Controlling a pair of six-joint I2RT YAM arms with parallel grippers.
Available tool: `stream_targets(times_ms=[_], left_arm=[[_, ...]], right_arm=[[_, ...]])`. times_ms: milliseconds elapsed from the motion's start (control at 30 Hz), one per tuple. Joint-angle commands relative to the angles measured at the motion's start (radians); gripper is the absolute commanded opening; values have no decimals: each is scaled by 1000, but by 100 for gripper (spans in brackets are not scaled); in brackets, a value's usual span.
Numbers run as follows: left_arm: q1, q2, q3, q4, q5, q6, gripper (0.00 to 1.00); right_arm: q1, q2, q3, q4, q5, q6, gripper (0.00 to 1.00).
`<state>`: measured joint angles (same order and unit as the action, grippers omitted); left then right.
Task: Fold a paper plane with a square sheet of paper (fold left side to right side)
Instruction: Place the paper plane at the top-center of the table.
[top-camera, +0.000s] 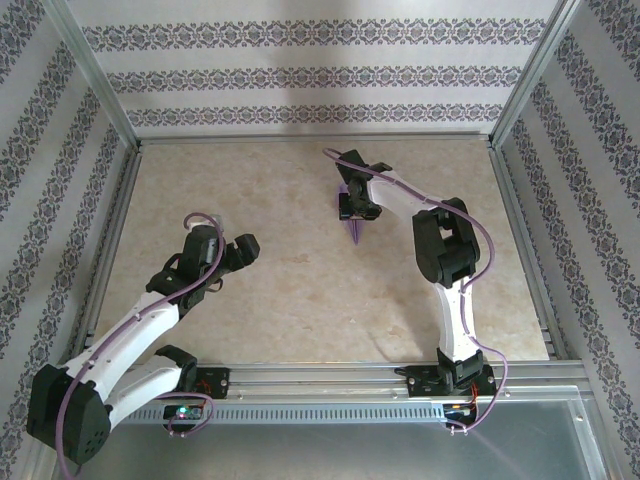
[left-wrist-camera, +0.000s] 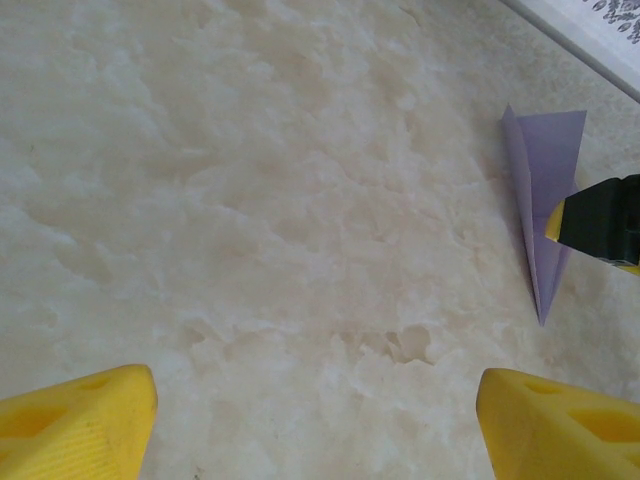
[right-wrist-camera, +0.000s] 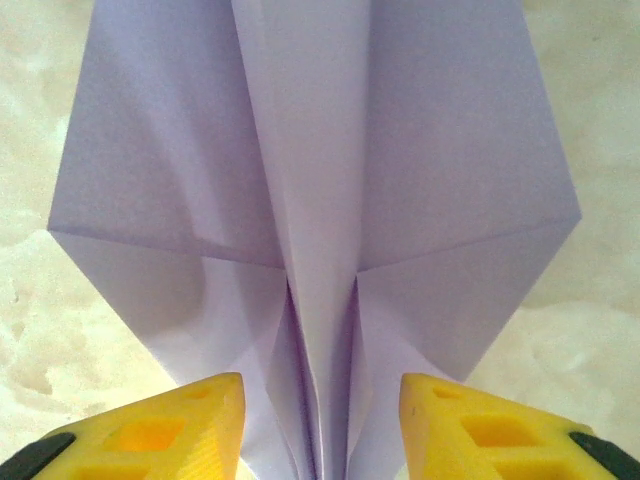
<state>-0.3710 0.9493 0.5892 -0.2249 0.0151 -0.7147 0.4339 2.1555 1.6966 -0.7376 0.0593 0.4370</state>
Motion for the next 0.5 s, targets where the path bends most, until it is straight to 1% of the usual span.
stream_targets(times_ms=[0,100,200,333,467], left_arm=[[14,3,33,-17,9,0,84],[14,1,35,-17,5,2,84],[20,3,29,2,2,-5,88],[40,20,26,18,-15,-7,94],[70,41,44,10,-24,5,97]], right_arm=[[-3,-42,-17,-22,-6,-15,47],[-1,-63,-23,-20,-9,-14,49],[2,-103,-37,-15,-6,-21,53],[2,-190,-93,16,9,-37,60],[-10,-273,-137,51,13,-59,65]])
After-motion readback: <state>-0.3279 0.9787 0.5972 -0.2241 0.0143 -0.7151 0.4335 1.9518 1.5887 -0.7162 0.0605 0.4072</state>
